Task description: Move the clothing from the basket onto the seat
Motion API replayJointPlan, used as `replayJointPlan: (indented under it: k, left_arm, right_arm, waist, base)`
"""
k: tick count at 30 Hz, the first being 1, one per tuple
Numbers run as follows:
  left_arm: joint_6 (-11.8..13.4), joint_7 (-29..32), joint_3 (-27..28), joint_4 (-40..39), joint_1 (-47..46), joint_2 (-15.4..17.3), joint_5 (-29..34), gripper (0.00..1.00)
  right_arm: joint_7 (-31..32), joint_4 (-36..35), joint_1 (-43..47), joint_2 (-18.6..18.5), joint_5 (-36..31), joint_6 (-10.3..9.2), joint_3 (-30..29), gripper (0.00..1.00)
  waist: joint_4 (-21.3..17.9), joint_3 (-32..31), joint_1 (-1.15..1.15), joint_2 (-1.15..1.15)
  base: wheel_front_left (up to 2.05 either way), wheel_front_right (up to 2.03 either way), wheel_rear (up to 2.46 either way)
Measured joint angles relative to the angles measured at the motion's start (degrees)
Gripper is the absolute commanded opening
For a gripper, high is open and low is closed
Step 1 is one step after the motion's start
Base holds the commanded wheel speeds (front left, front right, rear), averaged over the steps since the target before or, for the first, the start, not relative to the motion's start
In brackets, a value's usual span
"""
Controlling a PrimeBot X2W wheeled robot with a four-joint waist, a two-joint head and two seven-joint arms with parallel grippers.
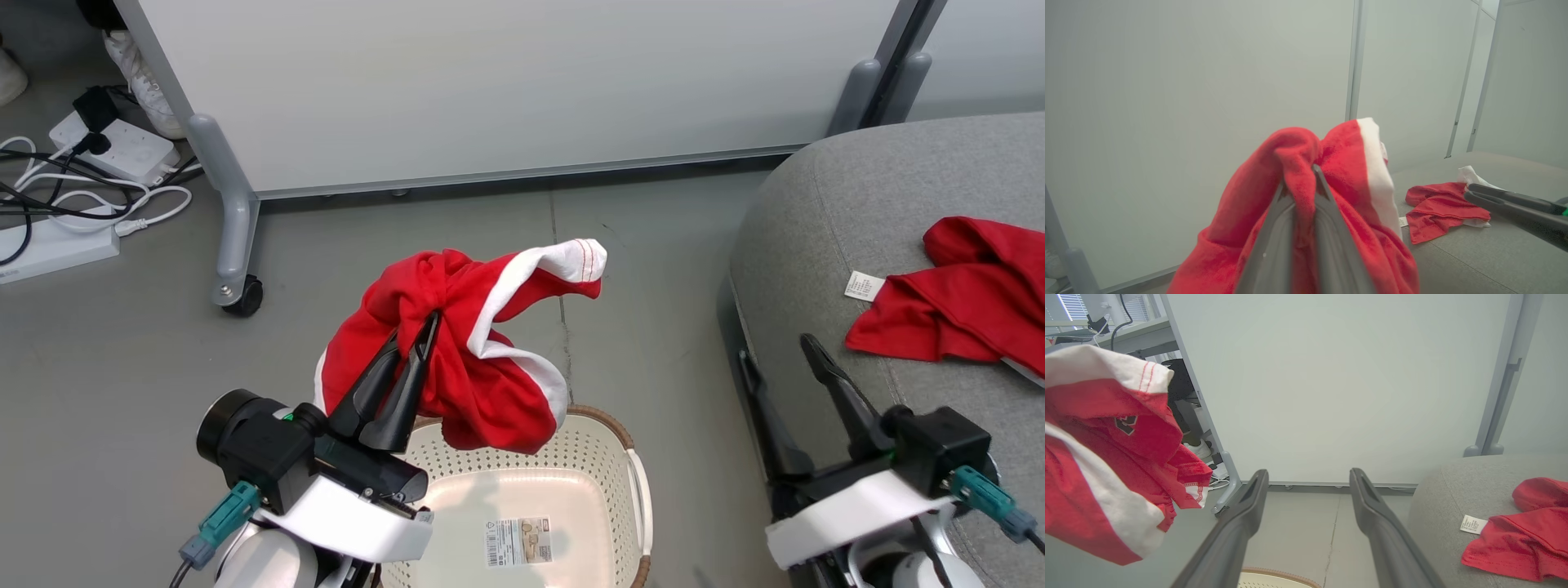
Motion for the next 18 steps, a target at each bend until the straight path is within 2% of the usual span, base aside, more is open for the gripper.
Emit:
replayJointPlan:
  k: [6,12,18]
  left_arm:
    - [0.0,-0.01,-0.2,-0.24,-0.09,0.31,-0.07,0.0]
    - [-0.01,-0.12,-0.74,-0.49,-0.41,0.63,-0.16,0.0]
    - [-0.16,-0.25,-2.02,-0.4,-1.08,0.56,-0.4,0.0]
  right_arm:
    - [-0.34,0.1,-4.63,0.01,1.38,0.01,7.04,1.0]
    - [-0.79,2.56,-11.44,0.02,5.1,0.01,18.71,1.0]
    - [-1.64,7.22,-16.46,0.08,9.17,0.01,27.92,1.0]
  waist:
    - [0.19,0.25,0.0,0.0]
    - [0.86,0.65,0.0,0.0]
    - [2.41,0.71,0.0,0.0]
  base:
    - [0.0,0.0,0.0]
    - [0.0,0.0,0.0]
    - [0.0,0.0,0.0]
